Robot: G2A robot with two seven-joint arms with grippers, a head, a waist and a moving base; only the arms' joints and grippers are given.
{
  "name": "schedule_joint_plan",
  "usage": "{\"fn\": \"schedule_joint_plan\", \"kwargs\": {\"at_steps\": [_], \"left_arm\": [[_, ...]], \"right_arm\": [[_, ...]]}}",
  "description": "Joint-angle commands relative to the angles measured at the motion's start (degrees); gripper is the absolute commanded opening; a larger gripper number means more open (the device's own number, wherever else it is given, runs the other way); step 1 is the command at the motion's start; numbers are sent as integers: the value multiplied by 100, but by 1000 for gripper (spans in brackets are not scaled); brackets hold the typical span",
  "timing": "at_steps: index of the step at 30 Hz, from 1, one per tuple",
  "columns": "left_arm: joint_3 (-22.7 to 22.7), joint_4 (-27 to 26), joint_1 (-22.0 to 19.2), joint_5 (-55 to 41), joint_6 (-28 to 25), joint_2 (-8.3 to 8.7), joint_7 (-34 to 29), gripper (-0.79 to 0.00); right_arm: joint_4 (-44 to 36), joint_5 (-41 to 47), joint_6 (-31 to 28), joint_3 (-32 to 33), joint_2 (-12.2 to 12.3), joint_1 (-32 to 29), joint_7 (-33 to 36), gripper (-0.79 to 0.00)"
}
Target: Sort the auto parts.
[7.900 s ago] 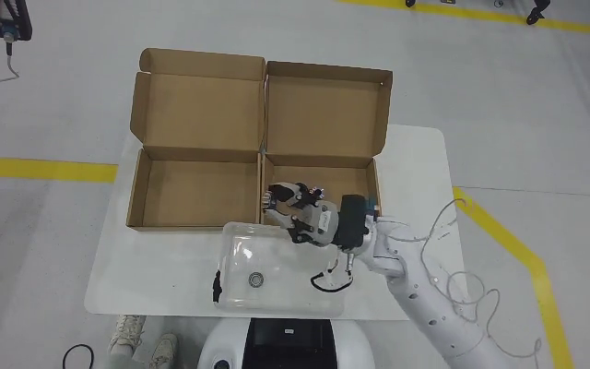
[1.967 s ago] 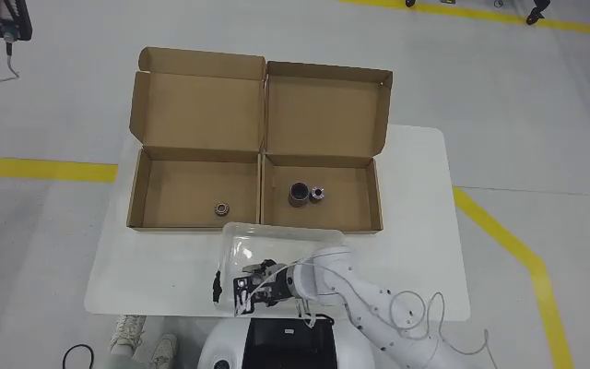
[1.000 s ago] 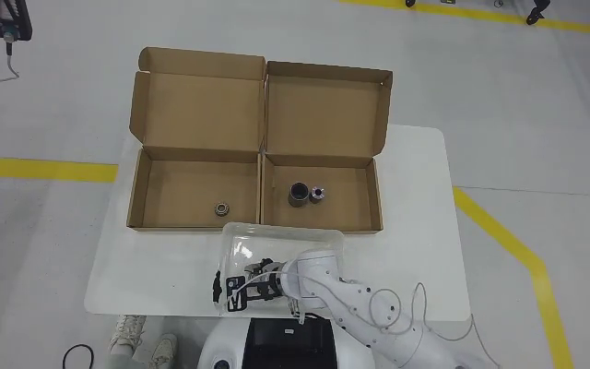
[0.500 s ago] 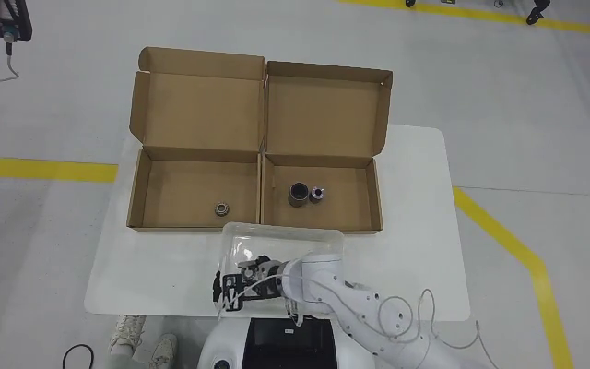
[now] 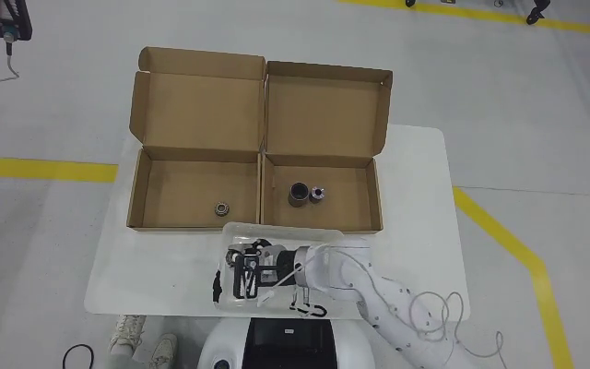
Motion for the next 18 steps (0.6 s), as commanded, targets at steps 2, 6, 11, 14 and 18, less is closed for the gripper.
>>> {"fn": "schedule_joint_plan", "kwargs": {"at_steps": [2, 6, 11, 14, 18], "left_arm": [[0, 0, 0, 0, 0, 0, 0, 0], [0, 0, 0, 0, 0, 0, 0, 0], [0, 0, 0, 0, 0, 0, 0, 0], [0, 0, 0, 0, 0, 0, 0, 0], [0, 0, 0, 0, 0, 0, 0, 0]], "right_arm": [[56, 188, -62, 142, 13, 102, -332, -785], [116, 521, -102, 249, 1, 312, -518, -785], [58, 916, -196, 423, -24, 673, -940, -785], [22, 1035, -250, 564, -24, 857, -1219, -785], [-164, 1036, -111, 749, -16, 978, -1469, -785]]}}
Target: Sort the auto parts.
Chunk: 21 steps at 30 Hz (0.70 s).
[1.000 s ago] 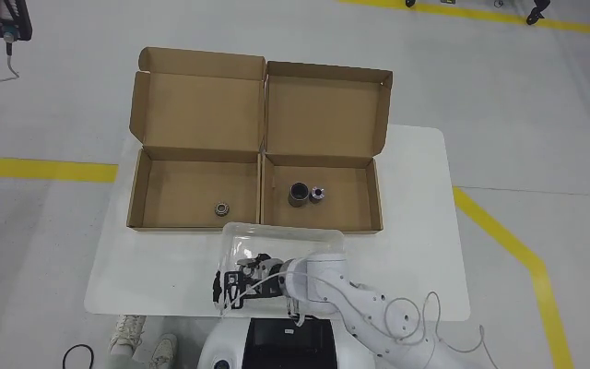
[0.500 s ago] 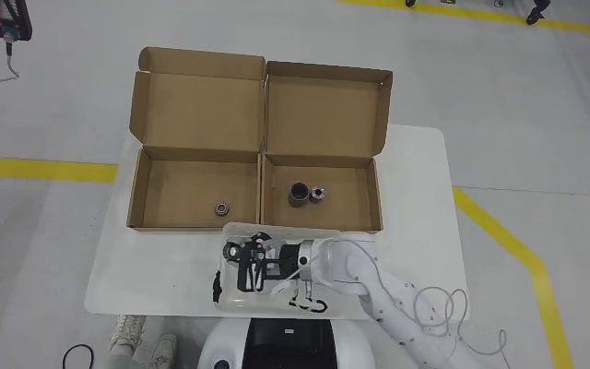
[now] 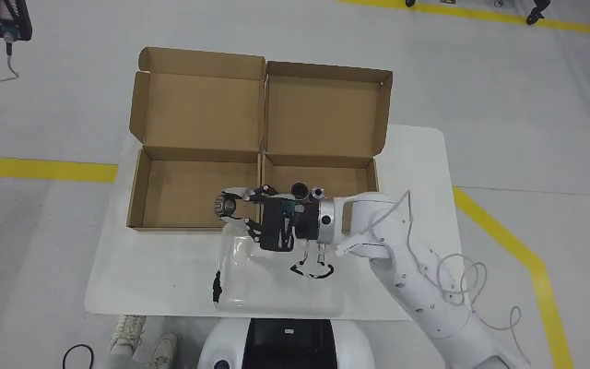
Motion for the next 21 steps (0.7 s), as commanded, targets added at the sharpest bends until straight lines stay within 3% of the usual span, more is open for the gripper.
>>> {"fn": "schedule_joint_plan", "kwargs": {"at_steps": [1, 12, 21], "left_arm": [[0, 0, 0, 0, 0, 0, 0, 0], [0, 0, 0, 0, 0, 0, 0, 0], [0, 0, 0, 0, 0, 0, 0, 0]], "right_arm": [[-136, -32, 72, 75, 6, 18, -162, -785], [-453, -354, 368, 832, 174, -850, -1775, -785], [-609, -314, 41, 1613, 353, -1643, -2949, -785]]}}
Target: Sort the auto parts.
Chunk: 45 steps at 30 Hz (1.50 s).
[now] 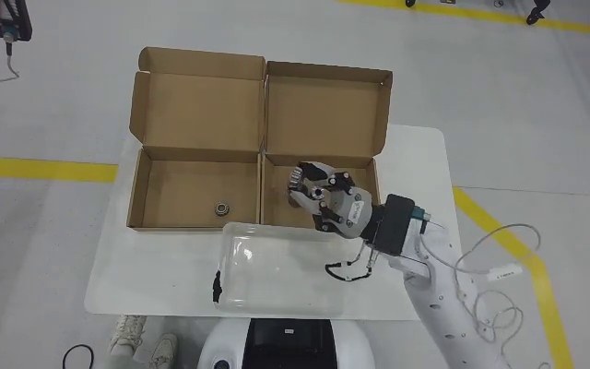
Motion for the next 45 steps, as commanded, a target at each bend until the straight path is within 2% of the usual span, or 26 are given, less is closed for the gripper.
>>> {"fn": "schedule_joint_plan", "kwargs": {"at_steps": [1, 11, 19, 24, 29, 33, 39, 45], "left_arm": [[0, 0, 0, 0, 0, 0, 0, 0], [0, 0, 0, 0, 0, 0, 0, 0], [0, 0, 0, 0, 0, 0, 0, 0], [0, 0, 0, 0, 0, 0, 0, 0], [0, 0, 0, 0, 0, 0, 0, 0], [0, 0, 0, 0, 0, 0, 0, 0], [0, 0, 0, 0, 0, 0, 0, 0], [0, 0, 0, 0, 0, 0, 0, 0]], "right_arm": [[-22, -46, 6, 95, 22, -85, -150, -785], [-272, -219, 36, 250, 107, -512, -399, -785], [-217, -205, 267, -114, 92, -385, 155, -785], [267, 36, 375, -386, 44, 14, 595, -785], [941, 315, 382, -921, -75, 748, 1181, -785], [1764, 788, 89, -1315, -201, 1388, 1226, -785], [2744, 904, 490, -1835, -407, 2057, 1641, -785], [3294, 996, 865, -2407, -642, 2506, 2206, -785]]}}
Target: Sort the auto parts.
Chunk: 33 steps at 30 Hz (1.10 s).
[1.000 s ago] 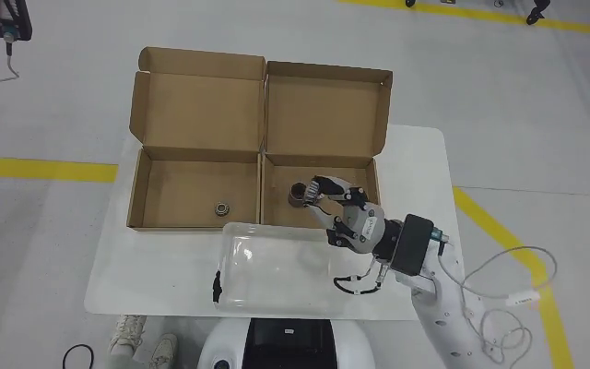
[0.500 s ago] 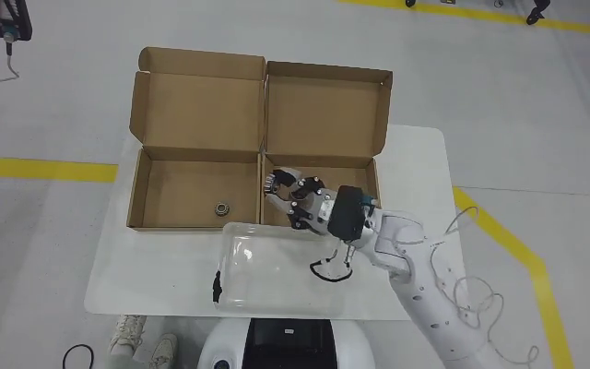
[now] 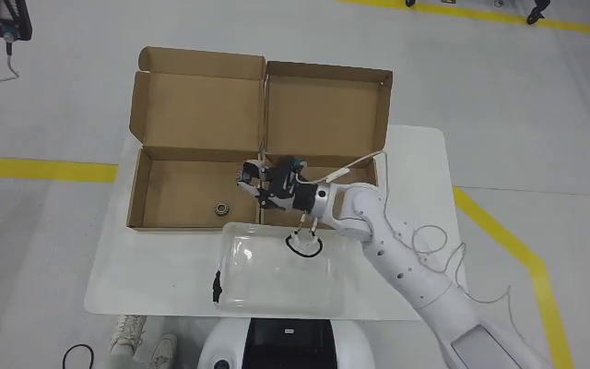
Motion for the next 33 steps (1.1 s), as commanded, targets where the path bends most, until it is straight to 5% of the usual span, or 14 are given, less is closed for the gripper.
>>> {"fn": "schedule_joint_plan", "kwargs": {"at_steps": [1, 13, 27, 33], "left_arm": [[0, 0, 0, 0, 0, 0, 0, 0], [0, 0, 0, 0, 0, 0, 0, 0], [0, 0, 0, 0, 0, 0, 0, 0], [0, 0, 0, 0, 0, 0, 0, 0]], "right_arm": [[186, 14, 98, -210, -89, 178, 236, -785], [925, -186, 960, -1240, -660, 903, 1525, -785], [1901, -356, 1507, -1734, -1185, 1230, 1901, -785], [2109, -519, 1695, -1774, -1313, 1271, 1922, -539]]}}
